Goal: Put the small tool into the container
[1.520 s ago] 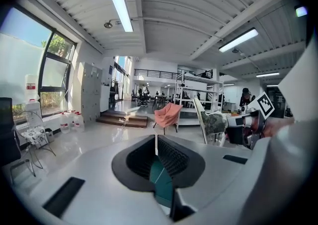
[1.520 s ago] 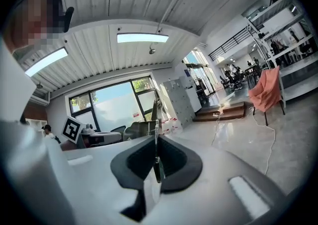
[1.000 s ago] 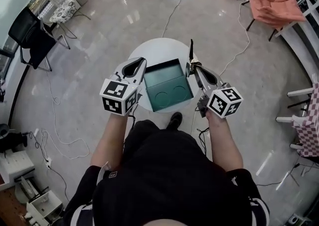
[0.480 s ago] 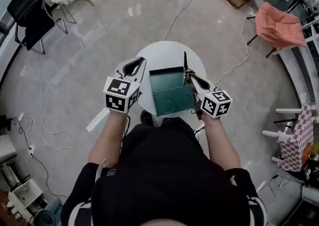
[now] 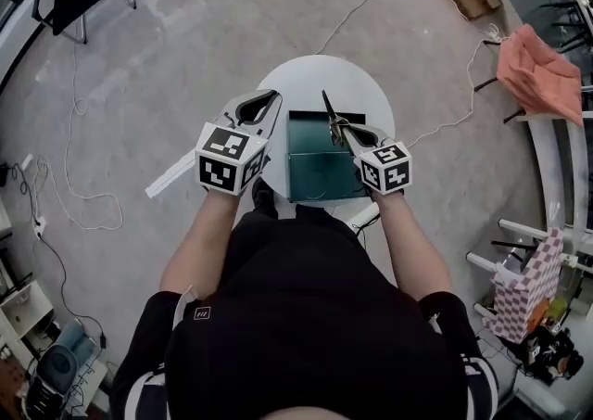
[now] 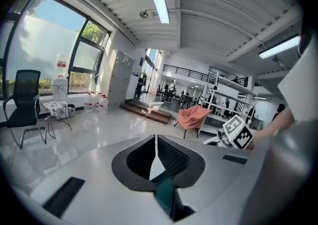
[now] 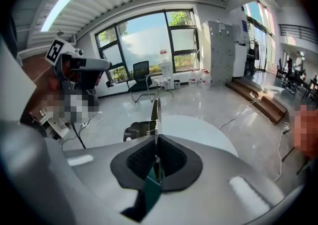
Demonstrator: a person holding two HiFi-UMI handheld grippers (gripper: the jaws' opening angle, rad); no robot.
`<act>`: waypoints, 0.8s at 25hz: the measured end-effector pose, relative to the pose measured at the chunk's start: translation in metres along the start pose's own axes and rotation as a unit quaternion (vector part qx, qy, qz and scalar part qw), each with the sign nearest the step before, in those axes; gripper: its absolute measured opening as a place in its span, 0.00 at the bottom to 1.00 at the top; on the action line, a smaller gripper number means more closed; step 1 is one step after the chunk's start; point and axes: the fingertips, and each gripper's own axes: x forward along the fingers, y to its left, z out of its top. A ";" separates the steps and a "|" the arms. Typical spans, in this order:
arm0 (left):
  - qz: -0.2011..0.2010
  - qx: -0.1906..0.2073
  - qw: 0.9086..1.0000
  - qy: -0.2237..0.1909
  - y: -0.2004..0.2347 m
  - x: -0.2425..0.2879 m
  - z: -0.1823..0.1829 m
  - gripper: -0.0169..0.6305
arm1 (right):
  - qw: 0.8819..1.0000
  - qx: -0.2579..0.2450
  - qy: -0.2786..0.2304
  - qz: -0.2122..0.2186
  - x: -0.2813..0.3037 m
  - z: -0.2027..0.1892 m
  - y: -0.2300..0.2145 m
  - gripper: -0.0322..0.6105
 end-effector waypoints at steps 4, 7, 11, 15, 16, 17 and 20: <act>0.020 -0.021 1.000 0.010 -0.002 0.000 -0.013 0.06 | 0.996 -0.060 0.068 0.023 0.020 -0.027 -0.007 0.07; 0.041 -0.030 0.999 0.016 0.006 -0.010 -0.022 0.06 | 0.986 -0.121 0.114 0.032 0.038 -0.044 -0.008 0.07; 0.071 -0.043 0.996 0.020 0.016 -0.023 -0.030 0.06 | 0.967 -0.192 0.163 0.043 0.056 -0.062 -0.010 0.07; 0.093 -0.055 0.994 0.023 0.018 -0.031 -0.033 0.06 | 0.948 -0.239 0.201 0.067 0.071 -0.077 -0.010 0.07; 0.098 -0.059 0.993 0.025 0.018 -0.033 -0.035 0.06 | 0.943 -0.251 0.208 0.072 0.074 -0.080 -0.010 0.07; 0.102 -0.062 0.992 0.028 0.017 -0.034 -0.037 0.06 | 0.938 -0.261 0.215 0.076 0.077 -0.083 -0.010 0.07; 0.110 -0.072 0.991 0.034 0.019 -0.039 -0.046 0.06 | 0.926 -0.287 0.232 0.077 0.088 -0.091 -0.012 0.07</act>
